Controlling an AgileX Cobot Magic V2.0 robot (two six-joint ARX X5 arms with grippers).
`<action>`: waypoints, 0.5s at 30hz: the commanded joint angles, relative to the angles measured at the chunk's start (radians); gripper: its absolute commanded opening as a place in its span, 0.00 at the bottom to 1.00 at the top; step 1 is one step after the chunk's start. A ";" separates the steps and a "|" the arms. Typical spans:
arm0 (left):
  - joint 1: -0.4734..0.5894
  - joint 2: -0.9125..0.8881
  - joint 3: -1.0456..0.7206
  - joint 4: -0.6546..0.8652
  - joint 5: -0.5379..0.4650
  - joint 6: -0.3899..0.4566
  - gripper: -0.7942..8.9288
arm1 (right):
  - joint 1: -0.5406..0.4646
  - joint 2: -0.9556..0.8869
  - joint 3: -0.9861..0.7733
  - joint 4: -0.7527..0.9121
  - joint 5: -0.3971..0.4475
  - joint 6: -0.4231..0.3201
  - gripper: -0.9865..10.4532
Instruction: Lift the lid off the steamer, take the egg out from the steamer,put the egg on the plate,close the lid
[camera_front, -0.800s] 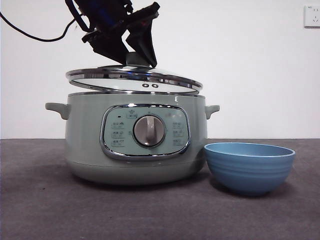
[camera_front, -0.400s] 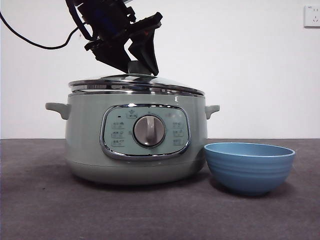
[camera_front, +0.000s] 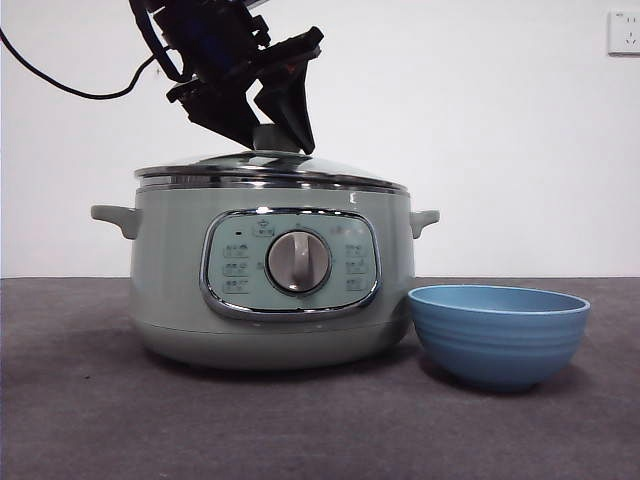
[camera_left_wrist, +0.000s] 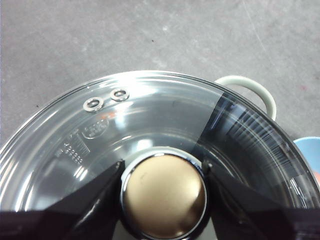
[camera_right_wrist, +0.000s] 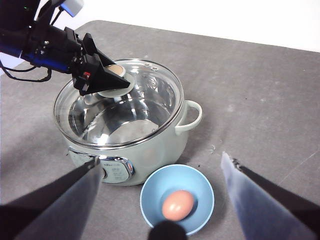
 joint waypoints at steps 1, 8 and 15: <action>0.002 0.011 0.010 0.013 -0.003 -0.006 0.07 | 0.001 -0.003 0.001 0.007 0.002 0.006 0.44; 0.002 0.042 0.010 -0.038 0.000 -0.039 0.08 | 0.001 -0.003 0.001 0.006 -0.003 0.007 0.44; 0.006 0.042 0.010 -0.054 0.000 -0.048 0.52 | 0.001 -0.003 0.001 0.006 -0.005 0.007 0.44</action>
